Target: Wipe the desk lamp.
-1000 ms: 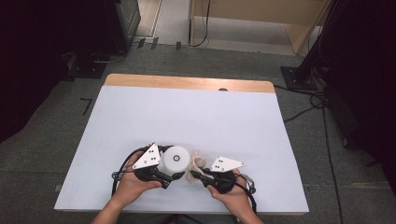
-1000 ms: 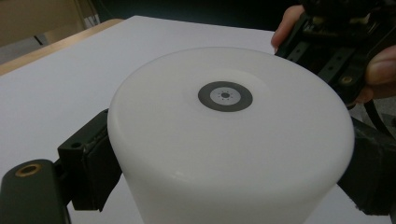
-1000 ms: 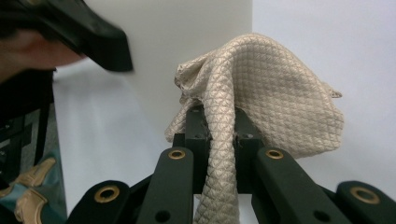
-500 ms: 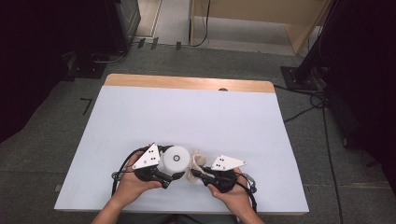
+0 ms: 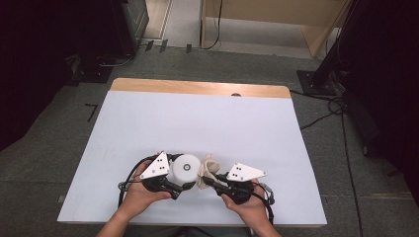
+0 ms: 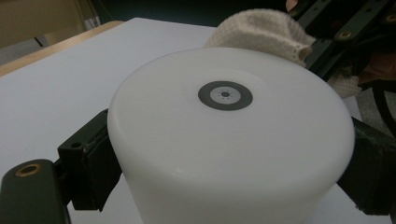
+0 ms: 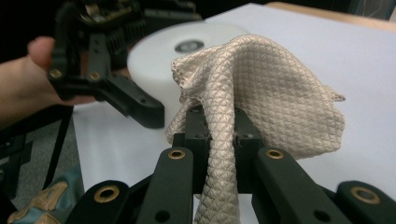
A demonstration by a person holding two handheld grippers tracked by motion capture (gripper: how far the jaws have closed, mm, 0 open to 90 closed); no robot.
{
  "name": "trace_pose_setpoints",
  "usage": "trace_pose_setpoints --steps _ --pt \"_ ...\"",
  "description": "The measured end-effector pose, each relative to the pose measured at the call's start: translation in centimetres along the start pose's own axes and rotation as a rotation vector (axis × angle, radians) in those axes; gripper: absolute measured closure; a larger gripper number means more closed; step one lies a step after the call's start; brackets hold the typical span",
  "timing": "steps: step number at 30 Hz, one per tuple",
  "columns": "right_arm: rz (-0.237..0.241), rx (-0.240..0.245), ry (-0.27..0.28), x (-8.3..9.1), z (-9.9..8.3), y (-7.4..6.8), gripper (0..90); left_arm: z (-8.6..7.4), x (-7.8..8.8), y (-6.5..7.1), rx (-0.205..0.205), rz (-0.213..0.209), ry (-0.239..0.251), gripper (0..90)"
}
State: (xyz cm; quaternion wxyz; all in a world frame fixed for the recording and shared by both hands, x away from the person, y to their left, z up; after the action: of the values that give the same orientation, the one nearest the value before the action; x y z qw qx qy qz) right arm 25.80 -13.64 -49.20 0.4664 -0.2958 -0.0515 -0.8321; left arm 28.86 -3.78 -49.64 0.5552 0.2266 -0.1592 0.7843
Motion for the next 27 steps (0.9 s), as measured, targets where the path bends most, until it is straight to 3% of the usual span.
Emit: trace_pose_setpoints --steps 10,16,19,20,22,25,27 --pt "-0.004 -0.042 -0.149 -3.0 -3.7 1.5 81.5 0.0 0.0 0.1 -0.006 0.008 0.005 8.8" --pt "0.001 -0.040 -0.154 -2.9 -3.8 1.6 81.5 -0.1 0.1 0.1 0.013 0.049 0.023 8.5" --pt "-0.002 -0.042 -0.150 -2.8 -3.8 1.7 81.5 0.0 0.2 0.1 0.029 0.105 0.030 6.5" --pt "-0.003 -0.045 -0.154 -2.7 -3.9 1.8 81.5 0.1 0.4 0.1 0.047 0.125 0.022 0.7" --pt "-0.003 -0.042 -0.153 -2.6 -3.9 1.8 81.5 0.1 0.6 0.0 0.060 0.138 0.020 0.0" --pt "-0.006 -0.040 -0.146 -2.4 -3.8 2.0 81.5 0.0 0.5 0.1 0.116 0.166 0.008 0.0" --pt "-0.013 -0.049 -0.143 -2.3 -3.8 2.1 81.4 -0.2 0.2 0.4 0.122 0.184 -0.009 0.0"
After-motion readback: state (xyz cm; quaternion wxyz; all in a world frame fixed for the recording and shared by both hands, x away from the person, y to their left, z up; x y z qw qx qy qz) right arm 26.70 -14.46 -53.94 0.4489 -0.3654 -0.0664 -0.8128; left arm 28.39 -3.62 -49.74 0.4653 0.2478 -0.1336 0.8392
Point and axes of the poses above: each handheld gripper's, and its own axes: x roughly backward along the jaws, z roughly out of its top, y roughly to its right, the point moved 10 cm from there along -x, roughly forward along the jaws, and after that the axes turned 10 degrees about -y, right-handed, at the moved point
